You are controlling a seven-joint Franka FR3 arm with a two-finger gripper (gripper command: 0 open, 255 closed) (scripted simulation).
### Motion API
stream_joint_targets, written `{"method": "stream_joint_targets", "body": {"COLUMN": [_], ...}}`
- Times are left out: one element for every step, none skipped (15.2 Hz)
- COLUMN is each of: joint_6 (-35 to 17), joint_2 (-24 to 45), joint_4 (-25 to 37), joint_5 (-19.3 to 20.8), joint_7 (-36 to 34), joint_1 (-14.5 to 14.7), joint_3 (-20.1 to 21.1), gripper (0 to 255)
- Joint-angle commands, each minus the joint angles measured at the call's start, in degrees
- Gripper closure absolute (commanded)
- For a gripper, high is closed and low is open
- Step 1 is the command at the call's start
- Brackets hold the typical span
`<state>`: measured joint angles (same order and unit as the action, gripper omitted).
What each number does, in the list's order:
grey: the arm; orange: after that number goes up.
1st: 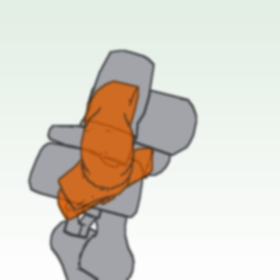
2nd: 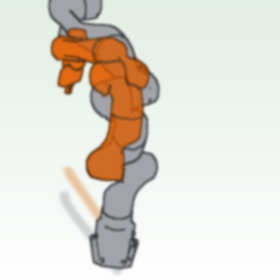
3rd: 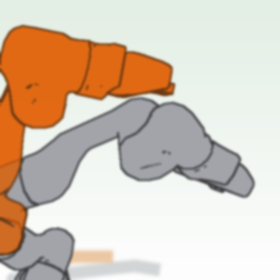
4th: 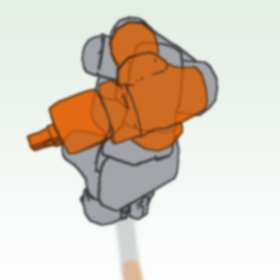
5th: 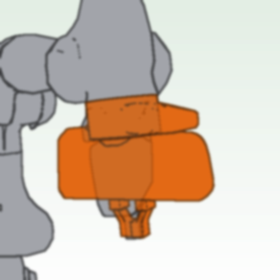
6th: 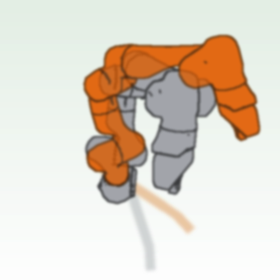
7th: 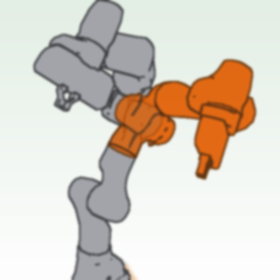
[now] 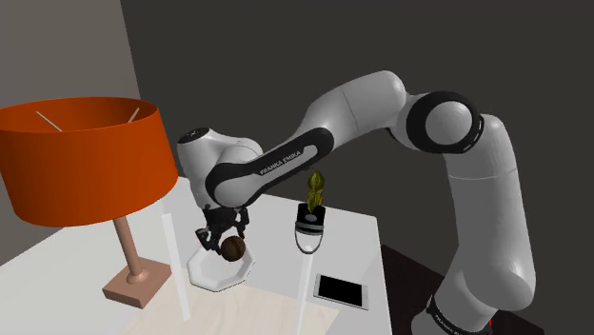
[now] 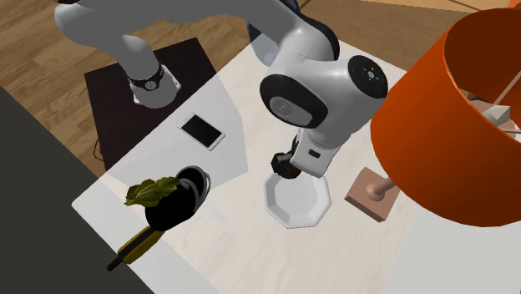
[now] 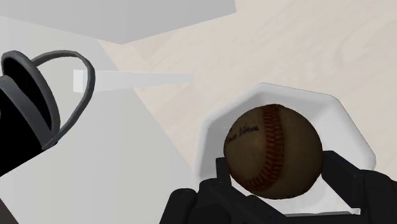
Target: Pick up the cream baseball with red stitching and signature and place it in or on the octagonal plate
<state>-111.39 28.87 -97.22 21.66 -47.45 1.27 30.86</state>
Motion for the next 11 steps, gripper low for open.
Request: {"method": "stream_joint_targets", "body": {"joint_6": [2.8, 4.2, 6.4, 5.9, 5.3, 4.8, 4.2, 3.7, 3.1, 2.6, 2.1], "joint_2": [4.4, 6.6, 9.9, 10.2, 10.5, 10.9, 11.2, 11.5, 11.9, 12.2, 12.6], "joint_4": [7.1, 10.8, 16.4, 16.1, 15.8, 15.5, 15.3, 15.1, 14.8, 14.6, 14.5], "joint_5": [1.3, 1.9, 2.6, 2.8, 2.9, 3.1, 3.2, 3.4, 3.6, 3.8, 3.9], "joint_7": [1.0, 1.6, 2.6, 2.5, 2.3, 2.2, 2.0, 1.9, 1.8, 1.6, 1.5], "joint_1": [1.2, 2.0, 3.1, 3.2, 3.2, 3.2, 3.3, 3.3, 3.3, 3.4, 3.4], "joint_3": [-1.1, -1.7, -2.4, -2.5, -2.6, -2.8, -2.9, -3.0, -3.1, -3.2, -3.3], "gripper": [255, 255, 255, 255, 255, 255, 255, 255, 255, 255, 255]}}
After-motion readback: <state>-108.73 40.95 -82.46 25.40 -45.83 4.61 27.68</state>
